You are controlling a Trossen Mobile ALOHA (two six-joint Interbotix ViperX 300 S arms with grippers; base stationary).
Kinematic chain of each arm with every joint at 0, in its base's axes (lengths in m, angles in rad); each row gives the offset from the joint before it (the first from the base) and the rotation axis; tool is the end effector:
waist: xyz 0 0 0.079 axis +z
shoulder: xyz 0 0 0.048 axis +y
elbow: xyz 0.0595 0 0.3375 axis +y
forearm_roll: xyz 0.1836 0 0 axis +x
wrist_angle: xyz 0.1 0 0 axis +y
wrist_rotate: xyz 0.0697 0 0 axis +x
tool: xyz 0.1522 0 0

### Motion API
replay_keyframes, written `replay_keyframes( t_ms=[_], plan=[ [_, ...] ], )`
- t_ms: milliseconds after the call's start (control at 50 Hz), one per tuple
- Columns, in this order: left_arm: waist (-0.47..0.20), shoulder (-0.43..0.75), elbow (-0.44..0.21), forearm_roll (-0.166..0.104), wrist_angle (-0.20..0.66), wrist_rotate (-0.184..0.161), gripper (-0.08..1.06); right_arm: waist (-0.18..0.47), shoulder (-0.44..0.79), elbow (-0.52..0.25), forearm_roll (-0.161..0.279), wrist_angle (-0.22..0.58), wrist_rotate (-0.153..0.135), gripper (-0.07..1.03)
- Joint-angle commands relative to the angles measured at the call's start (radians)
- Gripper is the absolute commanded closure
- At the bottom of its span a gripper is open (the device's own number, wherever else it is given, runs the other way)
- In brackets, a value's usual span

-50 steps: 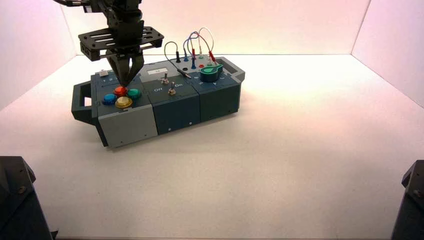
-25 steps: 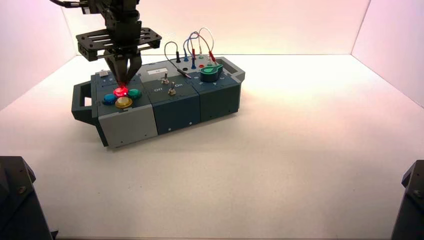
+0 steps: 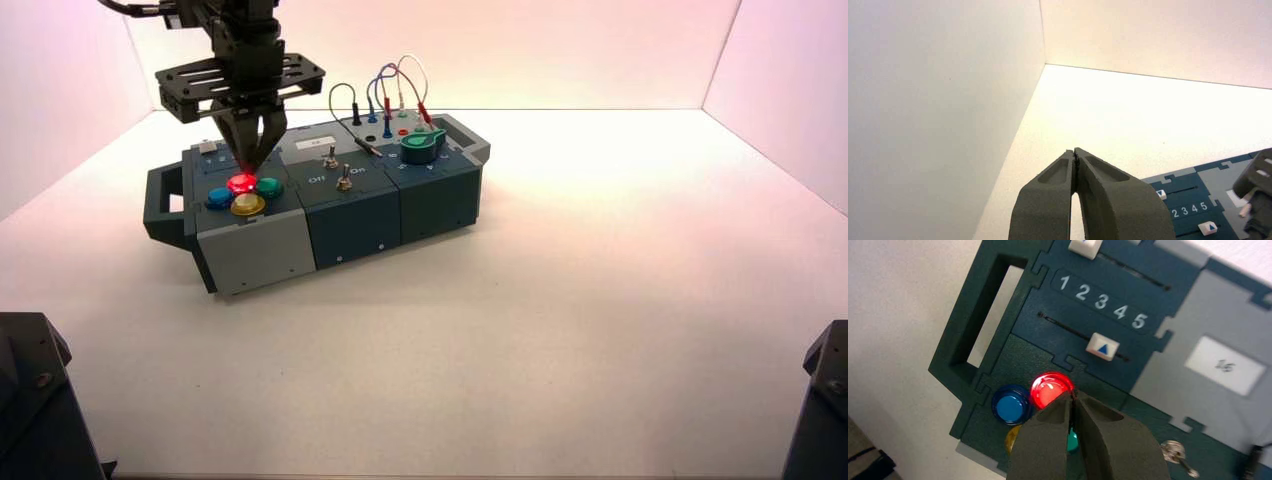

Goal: Push the red button with the right gripper.

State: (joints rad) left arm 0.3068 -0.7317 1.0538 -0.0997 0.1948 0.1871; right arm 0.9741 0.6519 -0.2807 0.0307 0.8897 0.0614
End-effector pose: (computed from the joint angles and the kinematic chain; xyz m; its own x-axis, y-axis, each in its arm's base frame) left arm 0.2689 0.0807 0.2186 0.8349 0.2443 -0.4933 -0.2429 0.9677 0.0681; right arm 0.3238 0.4861 0.0451 0.1517 0.2658 -0.9520 -0.7852 0.6175 0.0472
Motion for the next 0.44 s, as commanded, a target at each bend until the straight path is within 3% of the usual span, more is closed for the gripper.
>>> replay_keyframes(
  t_ms=[20,440],
  plan=[
    [0.008,-0.002,-0.020,0.002,-0.011,0.006,1.00,-0.003,-0.092,-0.035,-0.008,-0.005,-0.005,0.98],
    [0.008,-0.002,-0.021,0.000,-0.012,0.008,1.00,-0.003,-0.167,-0.031,-0.037,-0.008,-0.008,0.98]
  ],
)
